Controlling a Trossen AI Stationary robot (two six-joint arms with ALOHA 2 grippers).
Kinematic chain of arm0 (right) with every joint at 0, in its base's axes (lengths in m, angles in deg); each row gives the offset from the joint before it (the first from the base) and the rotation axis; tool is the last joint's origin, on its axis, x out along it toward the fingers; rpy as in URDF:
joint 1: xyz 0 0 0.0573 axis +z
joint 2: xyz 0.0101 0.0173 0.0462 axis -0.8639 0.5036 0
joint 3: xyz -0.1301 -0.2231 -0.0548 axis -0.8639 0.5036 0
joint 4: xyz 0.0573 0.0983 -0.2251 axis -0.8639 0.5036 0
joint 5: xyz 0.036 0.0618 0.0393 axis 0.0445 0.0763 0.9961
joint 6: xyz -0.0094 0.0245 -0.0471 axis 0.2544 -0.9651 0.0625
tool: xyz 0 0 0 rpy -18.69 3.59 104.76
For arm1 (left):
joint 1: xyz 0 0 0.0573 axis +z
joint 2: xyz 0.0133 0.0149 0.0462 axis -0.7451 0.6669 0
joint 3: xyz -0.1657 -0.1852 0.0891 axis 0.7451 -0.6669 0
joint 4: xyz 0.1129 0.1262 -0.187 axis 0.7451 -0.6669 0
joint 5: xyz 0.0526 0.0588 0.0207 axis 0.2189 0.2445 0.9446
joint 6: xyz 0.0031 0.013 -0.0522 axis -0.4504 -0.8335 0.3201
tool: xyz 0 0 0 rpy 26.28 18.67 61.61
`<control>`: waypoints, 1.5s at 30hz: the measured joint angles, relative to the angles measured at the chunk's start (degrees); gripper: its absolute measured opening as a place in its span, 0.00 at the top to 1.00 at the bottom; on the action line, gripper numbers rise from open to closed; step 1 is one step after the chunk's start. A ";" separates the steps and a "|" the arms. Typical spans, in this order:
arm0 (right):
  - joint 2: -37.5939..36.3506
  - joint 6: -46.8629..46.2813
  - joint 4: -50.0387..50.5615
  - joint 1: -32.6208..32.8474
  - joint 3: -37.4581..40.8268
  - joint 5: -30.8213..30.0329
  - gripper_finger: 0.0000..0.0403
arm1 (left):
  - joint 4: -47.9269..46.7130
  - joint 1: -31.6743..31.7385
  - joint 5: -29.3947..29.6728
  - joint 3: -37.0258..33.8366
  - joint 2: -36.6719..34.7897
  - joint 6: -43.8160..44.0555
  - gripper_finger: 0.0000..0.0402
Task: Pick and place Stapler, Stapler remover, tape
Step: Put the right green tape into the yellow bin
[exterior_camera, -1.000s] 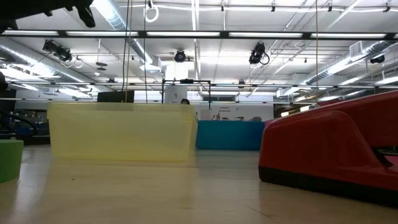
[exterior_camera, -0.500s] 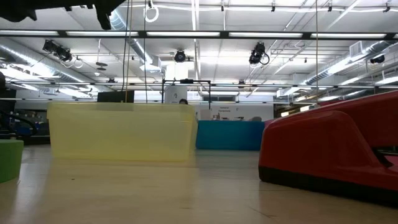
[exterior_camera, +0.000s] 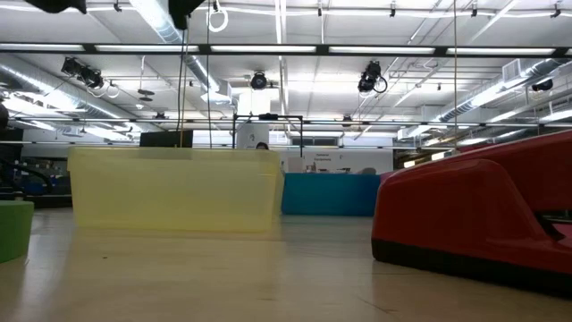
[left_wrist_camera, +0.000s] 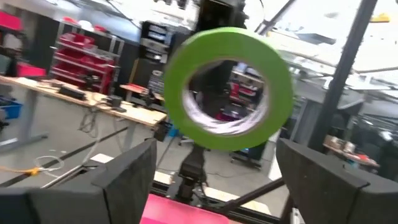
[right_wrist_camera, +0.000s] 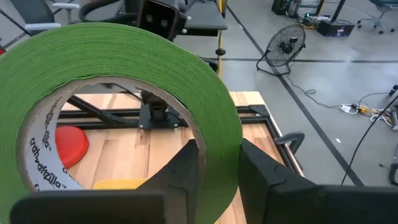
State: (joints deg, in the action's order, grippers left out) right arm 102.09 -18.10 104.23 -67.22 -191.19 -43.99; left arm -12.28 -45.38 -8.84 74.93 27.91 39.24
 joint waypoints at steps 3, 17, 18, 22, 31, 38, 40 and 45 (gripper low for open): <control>0.00 0.00 -0.56 -0.43 0.00 -0.02 0.80 | 0.14 0.00 -2.59 2.84 2.86 0.01 0.16; 0.00 -0.28 -0.75 -0.76 0.00 -0.04 0.80 | 0.03 0.00 -12.04 15.13 15.65 -0.90 0.16; 0.00 -0.28 -0.75 -0.76 0.00 -0.04 0.80 | 0.01 0.00 -12.52 15.89 16.35 -1.42 0.16; 0.00 -0.46 -0.73 -0.76 0.00 -0.04 0.80 | 0.05 0.00 -13.16 18.62 19.11 -3.00 0.16; 0.00 -0.68 -0.58 -0.76 0.00 -0.03 0.80 | 0.18 0.00 -13.13 21.78 21.97 -3.62 0.17; 0.00 -0.68 -0.51 -0.76 0.00 -0.03 0.80 | 0.04 0.00 -12.70 21.81 22.17 -3.62 0.28; 0.00 -0.68 -0.53 -0.76 0.00 -0.02 0.80 | -0.04 0.00 -12.68 21.81 22.17 -3.60 0.33; 0.00 -0.68 -0.53 -0.76 0.00 -0.02 0.80 | 0.01 0.00 -12.57 21.81 22.17 -3.57 0.47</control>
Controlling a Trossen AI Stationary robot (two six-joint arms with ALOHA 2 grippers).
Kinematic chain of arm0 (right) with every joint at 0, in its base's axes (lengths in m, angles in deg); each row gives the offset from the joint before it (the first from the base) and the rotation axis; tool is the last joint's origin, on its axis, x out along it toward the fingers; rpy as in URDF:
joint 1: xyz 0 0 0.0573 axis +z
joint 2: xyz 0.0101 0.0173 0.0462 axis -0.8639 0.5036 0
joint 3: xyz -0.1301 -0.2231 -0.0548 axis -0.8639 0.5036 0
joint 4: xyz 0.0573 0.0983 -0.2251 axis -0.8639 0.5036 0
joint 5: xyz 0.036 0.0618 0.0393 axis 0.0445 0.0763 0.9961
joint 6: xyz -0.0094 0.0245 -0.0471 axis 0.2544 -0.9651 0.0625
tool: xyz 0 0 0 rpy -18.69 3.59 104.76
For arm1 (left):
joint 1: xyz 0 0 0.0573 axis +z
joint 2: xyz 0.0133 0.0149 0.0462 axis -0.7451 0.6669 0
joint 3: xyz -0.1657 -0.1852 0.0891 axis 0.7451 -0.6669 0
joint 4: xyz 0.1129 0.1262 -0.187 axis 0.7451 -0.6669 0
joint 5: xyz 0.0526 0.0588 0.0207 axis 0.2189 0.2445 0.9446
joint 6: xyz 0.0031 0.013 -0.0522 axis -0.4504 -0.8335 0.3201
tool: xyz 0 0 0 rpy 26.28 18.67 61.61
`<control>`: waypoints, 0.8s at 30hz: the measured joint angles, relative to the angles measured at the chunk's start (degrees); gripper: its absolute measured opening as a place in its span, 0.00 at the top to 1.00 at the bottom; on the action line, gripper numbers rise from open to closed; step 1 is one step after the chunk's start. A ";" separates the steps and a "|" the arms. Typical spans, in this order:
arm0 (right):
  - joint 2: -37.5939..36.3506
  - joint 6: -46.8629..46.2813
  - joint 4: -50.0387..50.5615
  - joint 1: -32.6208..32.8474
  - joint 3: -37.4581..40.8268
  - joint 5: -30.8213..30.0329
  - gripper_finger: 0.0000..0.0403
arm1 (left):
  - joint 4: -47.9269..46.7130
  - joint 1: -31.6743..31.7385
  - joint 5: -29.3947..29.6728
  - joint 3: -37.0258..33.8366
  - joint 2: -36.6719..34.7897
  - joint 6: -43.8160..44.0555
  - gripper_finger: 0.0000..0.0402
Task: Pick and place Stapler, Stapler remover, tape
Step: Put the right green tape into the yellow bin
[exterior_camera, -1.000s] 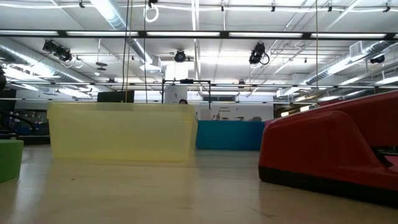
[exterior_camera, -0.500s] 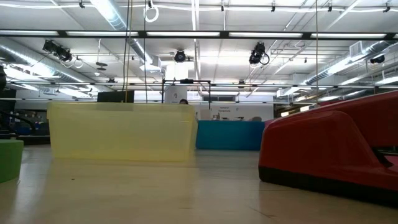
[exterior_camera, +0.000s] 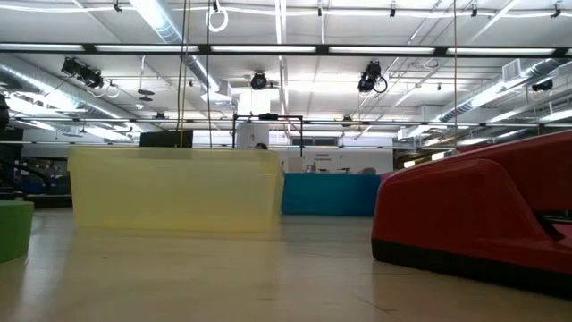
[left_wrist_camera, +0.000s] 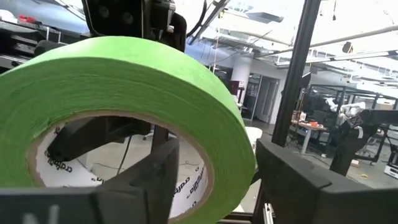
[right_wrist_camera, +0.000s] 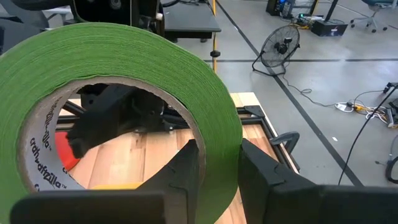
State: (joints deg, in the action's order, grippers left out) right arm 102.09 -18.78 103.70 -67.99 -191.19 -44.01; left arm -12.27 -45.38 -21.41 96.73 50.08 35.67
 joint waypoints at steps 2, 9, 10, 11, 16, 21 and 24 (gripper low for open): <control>0.00 0.00 0.00 0.00 0.00 0.00 0.80 | 0.04 0.00 0.00 0.00 0.00 0.18 0.52; 0.00 0.01 0.01 0.00 0.00 0.00 0.80 | 0.02 -0.04 -0.57 0.00 0.00 0.11 0.68; 0.00 0.08 -0.03 0.00 0.00 0.00 0.80 | 0.01 -0.03 -0.59 0.00 0.00 0.19 0.70; 0.00 0.18 -0.09 0.00 0.00 0.00 0.80 | -0.02 -0.02 -0.63 0.00 0.00 0.39 0.72; 0.00 0.37 -0.23 0.02 0.00 0.02 0.80 | -0.08 -0.04 -0.81 -0.01 0.00 0.57 0.77; 0.00 0.13 -0.20 0.02 0.00 0.02 0.80 | -0.04 -0.04 -0.76 -0.02 0.00 0.64 0.74; 0.00 0.03 -0.17 0.02 0.00 0.02 0.78 | -0.03 -0.02 -0.75 -0.02 0.00 0.66 0.74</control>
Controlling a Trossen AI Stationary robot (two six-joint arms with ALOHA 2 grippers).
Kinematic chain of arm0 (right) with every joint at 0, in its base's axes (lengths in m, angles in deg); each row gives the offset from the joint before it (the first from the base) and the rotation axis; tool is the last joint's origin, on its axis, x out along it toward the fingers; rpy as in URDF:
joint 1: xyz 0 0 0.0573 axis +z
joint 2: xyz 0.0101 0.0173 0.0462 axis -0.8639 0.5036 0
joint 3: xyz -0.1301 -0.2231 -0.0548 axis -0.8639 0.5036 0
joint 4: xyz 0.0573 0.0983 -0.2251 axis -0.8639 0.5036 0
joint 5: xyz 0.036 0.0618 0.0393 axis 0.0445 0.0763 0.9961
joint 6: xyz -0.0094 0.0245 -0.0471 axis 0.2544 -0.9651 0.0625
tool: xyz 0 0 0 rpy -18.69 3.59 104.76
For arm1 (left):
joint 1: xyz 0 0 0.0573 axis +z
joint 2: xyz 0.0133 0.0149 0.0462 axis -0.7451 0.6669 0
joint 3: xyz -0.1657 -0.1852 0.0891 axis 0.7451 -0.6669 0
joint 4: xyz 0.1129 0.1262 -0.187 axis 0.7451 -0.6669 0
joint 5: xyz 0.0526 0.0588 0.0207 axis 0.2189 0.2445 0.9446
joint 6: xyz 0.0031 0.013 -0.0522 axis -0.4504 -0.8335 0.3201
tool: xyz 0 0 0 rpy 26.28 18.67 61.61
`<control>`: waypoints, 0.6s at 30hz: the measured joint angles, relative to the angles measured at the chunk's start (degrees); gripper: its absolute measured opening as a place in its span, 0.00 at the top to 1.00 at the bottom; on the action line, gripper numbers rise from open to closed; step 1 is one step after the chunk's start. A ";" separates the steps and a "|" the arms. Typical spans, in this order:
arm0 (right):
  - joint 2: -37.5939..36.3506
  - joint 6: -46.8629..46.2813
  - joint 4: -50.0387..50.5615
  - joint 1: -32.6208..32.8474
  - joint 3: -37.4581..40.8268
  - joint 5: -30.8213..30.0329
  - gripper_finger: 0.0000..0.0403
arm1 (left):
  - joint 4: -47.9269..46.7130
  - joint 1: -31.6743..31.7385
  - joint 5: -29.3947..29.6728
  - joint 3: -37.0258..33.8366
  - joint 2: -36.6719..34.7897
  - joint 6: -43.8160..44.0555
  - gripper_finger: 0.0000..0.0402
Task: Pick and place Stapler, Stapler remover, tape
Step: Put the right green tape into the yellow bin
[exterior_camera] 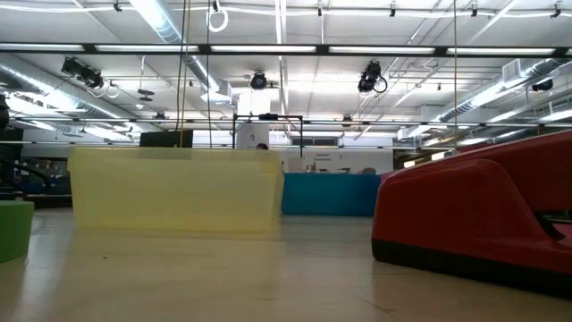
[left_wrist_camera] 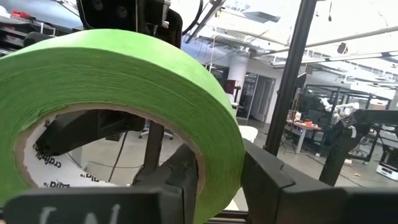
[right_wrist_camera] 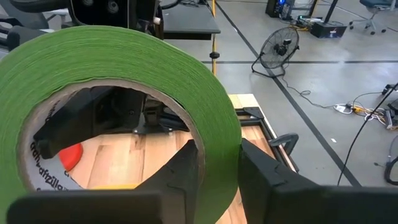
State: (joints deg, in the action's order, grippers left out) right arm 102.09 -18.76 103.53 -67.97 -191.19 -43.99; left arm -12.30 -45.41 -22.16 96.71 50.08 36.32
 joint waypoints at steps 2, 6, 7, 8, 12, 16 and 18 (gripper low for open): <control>0.00 -0.03 -0.01 0.00 0.00 0.04 0.76 | -0.02 -0.02 -0.04 -0.02 0.00 0.00 0.76; 0.00 -1.56 -0.08 -0.01 0.00 1.43 0.69 | -0.04 -0.02 -0.06 -0.04 0.00 -0.09 0.77; 0.00 -2.05 -0.17 -0.02 0.00 2.07 0.67 | -0.02 -0.02 -0.06 -0.04 0.00 -0.09 0.77; 0.00 -2.55 -0.23 -0.02 0.00 2.56 0.65 | -0.02 -0.02 -0.06 -0.04 0.00 -0.08 0.76; 0.00 -3.74 -0.88 0.00 0.00 2.73 0.57 | 0.09 -0.02 0.01 -0.04 -0.02 -0.12 0.74; -0.72 -3.00 -0.96 0.02 0.00 2.99 0.50 | 0.10 0.02 0.11 -0.04 -0.04 -0.15 0.75; -1.74 -2.82 -1.02 0.02 0.00 3.22 0.48 | -0.03 0.07 0.18 -0.04 -0.09 -0.12 0.76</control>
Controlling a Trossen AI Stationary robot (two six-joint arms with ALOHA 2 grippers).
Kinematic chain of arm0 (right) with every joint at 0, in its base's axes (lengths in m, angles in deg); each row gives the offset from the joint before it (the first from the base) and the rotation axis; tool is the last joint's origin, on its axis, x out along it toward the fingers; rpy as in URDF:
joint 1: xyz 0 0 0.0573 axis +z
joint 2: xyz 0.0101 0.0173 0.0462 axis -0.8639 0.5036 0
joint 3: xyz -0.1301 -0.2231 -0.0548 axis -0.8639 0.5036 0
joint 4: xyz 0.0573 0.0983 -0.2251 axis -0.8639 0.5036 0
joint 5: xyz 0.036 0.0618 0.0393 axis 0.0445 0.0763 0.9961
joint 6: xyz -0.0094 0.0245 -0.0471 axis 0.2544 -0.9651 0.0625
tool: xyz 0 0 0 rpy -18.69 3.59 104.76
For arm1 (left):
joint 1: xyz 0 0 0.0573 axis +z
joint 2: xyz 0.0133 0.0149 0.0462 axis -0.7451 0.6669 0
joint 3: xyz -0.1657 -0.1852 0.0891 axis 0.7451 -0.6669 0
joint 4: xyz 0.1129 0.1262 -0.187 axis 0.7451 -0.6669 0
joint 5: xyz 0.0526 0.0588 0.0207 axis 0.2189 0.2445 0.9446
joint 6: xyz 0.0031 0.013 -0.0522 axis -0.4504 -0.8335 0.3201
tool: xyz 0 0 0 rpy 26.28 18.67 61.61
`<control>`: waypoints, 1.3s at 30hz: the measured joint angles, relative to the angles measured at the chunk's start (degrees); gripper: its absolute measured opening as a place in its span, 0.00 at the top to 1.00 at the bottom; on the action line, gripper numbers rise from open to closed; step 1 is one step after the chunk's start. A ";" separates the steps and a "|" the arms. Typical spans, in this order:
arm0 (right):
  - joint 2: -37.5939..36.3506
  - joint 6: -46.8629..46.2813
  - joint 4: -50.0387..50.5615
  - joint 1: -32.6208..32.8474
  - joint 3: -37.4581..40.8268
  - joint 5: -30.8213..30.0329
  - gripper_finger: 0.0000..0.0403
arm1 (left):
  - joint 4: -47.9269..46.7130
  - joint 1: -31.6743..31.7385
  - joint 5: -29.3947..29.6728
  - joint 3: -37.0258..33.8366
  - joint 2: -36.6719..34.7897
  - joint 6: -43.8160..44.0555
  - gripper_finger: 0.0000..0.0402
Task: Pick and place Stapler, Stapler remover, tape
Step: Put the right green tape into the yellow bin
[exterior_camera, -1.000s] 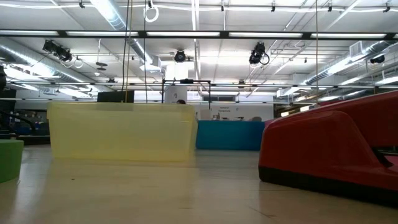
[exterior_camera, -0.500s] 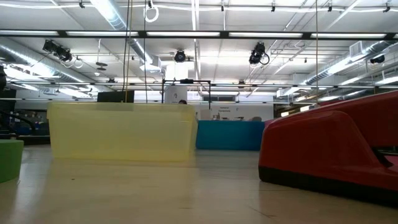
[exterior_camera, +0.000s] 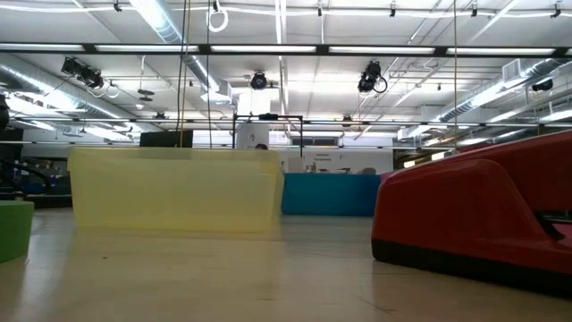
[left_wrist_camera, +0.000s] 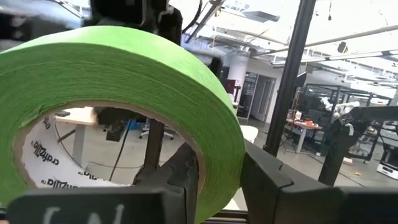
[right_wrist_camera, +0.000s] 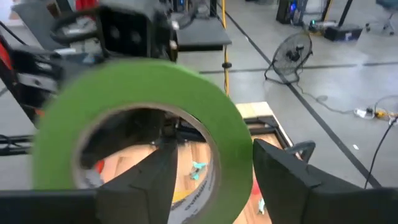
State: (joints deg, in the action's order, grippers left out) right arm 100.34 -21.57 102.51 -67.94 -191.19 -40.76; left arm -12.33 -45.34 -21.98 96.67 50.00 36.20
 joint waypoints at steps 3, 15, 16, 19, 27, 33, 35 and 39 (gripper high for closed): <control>-1.75 0.17 -0.04 -0.06 0.00 0.03 0.47 | -0.01 0.05 0.22 0.00 -0.01 0.03 0.76; -7.55 0.47 0.63 -0.11 0.00 -4.77 0.49 | -6.47 0.00 -6.78 0.00 -0.07 1.68 0.76; -7.71 0.48 0.78 -0.11 0.00 -5.36 0.49 | -7.66 0.00 -7.20 0.00 -0.07 1.89 0.76; -7.83 0.48 0.85 -0.13 0.00 -5.63 0.49 | -12.17 -0.02 -8.15 0.00 -0.07 2.00 0.76; -7.81 0.48 3.33 -0.13 0.00 -5.69 0.49 | -24.58 -0.04 -10.07 0.00 -0.07 3.11 0.76; -7.81 0.45 3.84 -0.13 0.00 -5.78 0.49 | -34.46 -0.04 -10.08 0.00 -0.07 3.08 0.76; -7.81 0.45 3.85 -0.13 0.00 -5.80 0.49 | -38.15 -0.04 -10.06 0.00 -0.07 3.05 0.76; -7.81 0.47 3.88 -0.13 0.00 -5.82 0.49 | -44.37 -0.04 -9.60 0.00 0.44 2.88 0.76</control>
State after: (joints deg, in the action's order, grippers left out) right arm 92.54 -21.10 106.39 -68.08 -191.19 -46.59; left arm -56.70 -45.38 -31.58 96.67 50.43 39.08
